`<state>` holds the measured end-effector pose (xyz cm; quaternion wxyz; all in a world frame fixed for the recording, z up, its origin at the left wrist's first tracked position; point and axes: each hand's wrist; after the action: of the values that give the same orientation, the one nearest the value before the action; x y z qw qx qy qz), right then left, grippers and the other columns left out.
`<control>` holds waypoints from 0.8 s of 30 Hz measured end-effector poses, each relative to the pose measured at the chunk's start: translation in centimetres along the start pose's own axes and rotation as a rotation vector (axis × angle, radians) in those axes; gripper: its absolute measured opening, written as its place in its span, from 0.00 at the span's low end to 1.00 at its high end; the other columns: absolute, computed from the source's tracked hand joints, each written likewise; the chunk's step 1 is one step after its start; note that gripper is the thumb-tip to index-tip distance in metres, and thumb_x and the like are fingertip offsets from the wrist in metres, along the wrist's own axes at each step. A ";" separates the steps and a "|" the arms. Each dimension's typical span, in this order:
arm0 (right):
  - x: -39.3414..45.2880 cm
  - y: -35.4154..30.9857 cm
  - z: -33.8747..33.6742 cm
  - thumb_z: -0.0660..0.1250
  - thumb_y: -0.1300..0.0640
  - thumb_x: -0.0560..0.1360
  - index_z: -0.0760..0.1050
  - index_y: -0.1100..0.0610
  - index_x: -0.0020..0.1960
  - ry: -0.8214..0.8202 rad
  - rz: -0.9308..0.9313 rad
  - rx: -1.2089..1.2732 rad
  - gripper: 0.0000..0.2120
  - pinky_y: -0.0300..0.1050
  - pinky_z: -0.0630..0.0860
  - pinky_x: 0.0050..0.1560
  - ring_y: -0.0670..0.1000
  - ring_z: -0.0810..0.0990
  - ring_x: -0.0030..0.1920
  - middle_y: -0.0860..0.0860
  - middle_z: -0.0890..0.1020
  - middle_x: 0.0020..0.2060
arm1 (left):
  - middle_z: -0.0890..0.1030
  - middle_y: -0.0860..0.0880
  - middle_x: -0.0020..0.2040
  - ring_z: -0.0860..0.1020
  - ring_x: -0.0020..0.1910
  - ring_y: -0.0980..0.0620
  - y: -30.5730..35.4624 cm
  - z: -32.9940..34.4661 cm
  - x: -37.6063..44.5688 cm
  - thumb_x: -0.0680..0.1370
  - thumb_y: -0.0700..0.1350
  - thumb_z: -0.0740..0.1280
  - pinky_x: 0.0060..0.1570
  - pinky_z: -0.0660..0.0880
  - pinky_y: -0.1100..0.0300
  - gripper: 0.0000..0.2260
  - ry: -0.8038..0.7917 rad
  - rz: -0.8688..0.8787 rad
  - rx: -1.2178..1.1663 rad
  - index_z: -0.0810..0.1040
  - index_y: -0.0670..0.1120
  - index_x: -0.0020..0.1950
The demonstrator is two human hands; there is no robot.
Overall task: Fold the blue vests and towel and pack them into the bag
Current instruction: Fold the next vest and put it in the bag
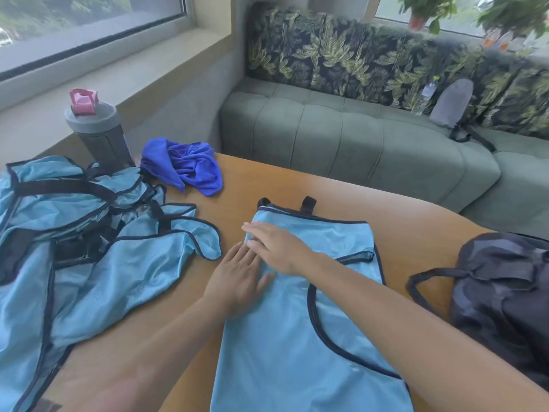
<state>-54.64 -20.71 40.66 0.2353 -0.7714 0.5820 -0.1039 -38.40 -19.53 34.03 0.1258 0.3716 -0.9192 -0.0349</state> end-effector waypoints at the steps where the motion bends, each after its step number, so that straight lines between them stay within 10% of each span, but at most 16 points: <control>1: 1.3 0.9 0.5 0.53 0.49 0.86 0.62 0.54 0.80 -0.031 -0.032 -0.080 0.24 0.47 0.55 0.79 0.45 0.56 0.80 0.48 0.62 0.80 | 0.71 0.45 0.75 0.65 0.77 0.44 0.1 0.0 0.1 0.85 0.59 0.51 0.77 0.59 0.48 0.28 0.007 0.000 0.010 0.67 0.43 0.78; 11: 4.8 6.1 0.9 0.40 0.39 0.84 0.46 0.50 0.83 0.021 -0.069 -0.343 0.31 0.42 0.40 0.78 0.38 0.41 0.80 0.41 0.45 0.82 | 0.53 0.47 0.83 0.50 0.83 0.51 0.1 0.5 0.2 0.85 0.61 0.49 0.79 0.48 0.52 0.31 -0.024 -0.069 0.026 0.54 0.45 0.84; 24: 6.3 10.6 -4.8 0.33 0.39 0.83 0.34 0.50 0.82 -0.068 0.338 -0.637 0.31 0.56 0.35 0.79 0.52 0.32 0.80 0.52 0.36 0.81 | 0.48 0.51 0.84 0.45 0.83 0.52 0.2 0.0 0.1 0.84 0.62 0.46 0.79 0.46 0.53 0.32 -0.062 -0.087 0.020 0.50 0.47 0.84</control>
<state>-63.86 -30.10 38.99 0.0161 -0.7018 0.6964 0.1487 -38.62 -19.42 34.06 0.0918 0.4115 -0.9058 -0.0426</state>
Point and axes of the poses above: each hand's wrist, its own x-axis towards the middle knuckle, its own z-axis out of the palm, y = z × x
